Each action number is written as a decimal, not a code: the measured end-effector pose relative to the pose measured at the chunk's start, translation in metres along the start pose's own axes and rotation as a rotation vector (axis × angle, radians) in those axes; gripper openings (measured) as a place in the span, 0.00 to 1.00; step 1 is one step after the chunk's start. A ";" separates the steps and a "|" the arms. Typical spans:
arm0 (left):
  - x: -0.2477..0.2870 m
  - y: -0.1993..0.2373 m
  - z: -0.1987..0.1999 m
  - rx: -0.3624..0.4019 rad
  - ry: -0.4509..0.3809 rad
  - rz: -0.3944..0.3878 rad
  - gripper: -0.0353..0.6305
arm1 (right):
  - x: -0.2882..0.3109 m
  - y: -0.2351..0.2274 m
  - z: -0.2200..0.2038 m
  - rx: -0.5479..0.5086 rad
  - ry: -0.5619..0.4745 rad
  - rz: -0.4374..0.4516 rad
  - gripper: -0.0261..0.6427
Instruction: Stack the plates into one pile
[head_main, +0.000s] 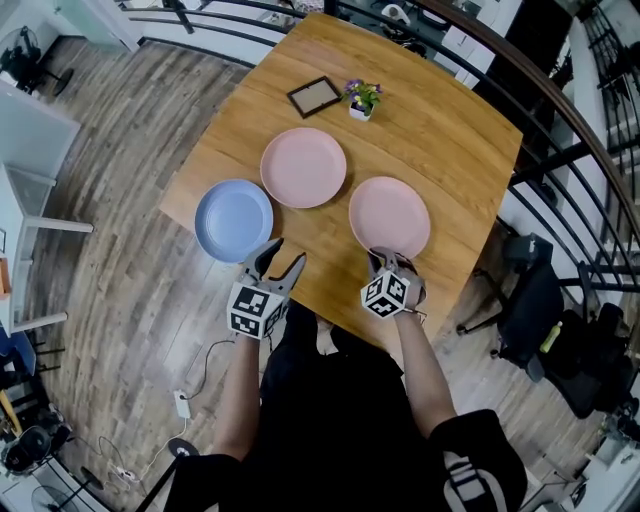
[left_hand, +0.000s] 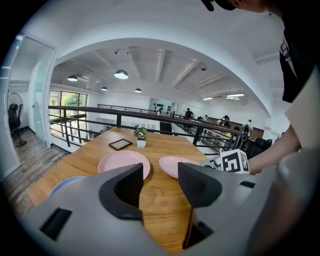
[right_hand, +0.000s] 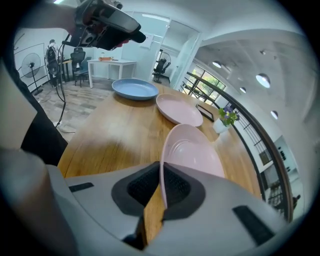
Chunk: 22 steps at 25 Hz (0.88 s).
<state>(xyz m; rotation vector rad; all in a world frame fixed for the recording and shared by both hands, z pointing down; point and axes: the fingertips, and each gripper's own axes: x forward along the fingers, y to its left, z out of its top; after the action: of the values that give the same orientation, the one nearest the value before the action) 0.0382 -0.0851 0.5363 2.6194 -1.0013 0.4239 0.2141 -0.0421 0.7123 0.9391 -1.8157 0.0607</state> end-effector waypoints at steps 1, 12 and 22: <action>0.000 0.002 0.002 0.014 0.002 -0.002 0.38 | -0.001 0.000 0.002 0.002 0.001 -0.005 0.08; -0.002 0.026 0.009 0.023 0.006 -0.011 0.38 | -0.002 -0.018 0.019 -0.005 0.009 -0.061 0.07; -0.003 0.041 0.011 0.015 0.005 -0.026 0.38 | 0.003 -0.026 0.043 -0.037 0.006 -0.089 0.08</action>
<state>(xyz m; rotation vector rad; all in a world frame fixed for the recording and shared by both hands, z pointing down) 0.0097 -0.1167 0.5320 2.6407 -0.9654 0.4329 0.1966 -0.0806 0.6860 0.9917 -1.7610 -0.0256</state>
